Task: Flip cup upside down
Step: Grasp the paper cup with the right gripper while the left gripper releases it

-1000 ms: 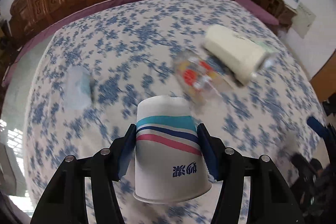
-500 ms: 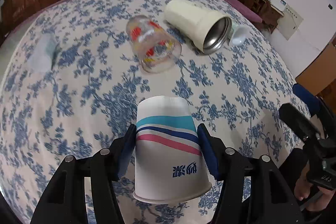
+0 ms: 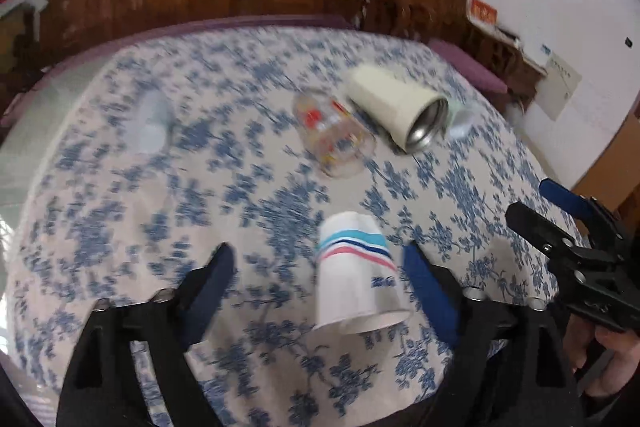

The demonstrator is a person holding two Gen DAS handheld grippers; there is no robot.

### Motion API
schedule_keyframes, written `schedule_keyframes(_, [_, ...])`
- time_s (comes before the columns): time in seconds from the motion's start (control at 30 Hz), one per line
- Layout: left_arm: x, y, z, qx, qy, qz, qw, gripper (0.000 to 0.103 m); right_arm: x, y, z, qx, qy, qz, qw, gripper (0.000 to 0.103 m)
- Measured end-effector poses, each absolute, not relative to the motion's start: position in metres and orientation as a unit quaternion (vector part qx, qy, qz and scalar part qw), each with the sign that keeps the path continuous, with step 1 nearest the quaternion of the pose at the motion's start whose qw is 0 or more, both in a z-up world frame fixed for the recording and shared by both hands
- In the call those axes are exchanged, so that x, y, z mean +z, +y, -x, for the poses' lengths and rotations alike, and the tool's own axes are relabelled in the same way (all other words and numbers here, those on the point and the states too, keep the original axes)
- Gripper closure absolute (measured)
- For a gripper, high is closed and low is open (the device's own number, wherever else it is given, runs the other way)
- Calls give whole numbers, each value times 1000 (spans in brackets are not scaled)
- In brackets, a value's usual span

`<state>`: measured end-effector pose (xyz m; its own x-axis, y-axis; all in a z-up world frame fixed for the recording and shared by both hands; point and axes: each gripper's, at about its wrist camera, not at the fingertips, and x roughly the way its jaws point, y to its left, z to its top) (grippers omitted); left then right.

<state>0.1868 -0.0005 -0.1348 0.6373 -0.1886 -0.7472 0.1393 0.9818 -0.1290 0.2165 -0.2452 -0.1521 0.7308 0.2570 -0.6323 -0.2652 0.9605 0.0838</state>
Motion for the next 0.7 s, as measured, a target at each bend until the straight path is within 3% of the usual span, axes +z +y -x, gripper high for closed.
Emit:
schedule_keyframes(0.07, [-126, 11, -174, -72, 388, 31, 918, 8, -150, -236, -217, 148, 340, 6, 929, 11])
schedule_keyframes(0.4, [-118, 50, -132, -12, 332, 14, 943, 8, -158, -184, -231, 187, 379, 3, 906, 14])
schedule_keyframes(0.7, [-126, 69, -113, -2, 329, 32, 944, 8, -192, -151, -268, 188, 475, -58, 858, 17])
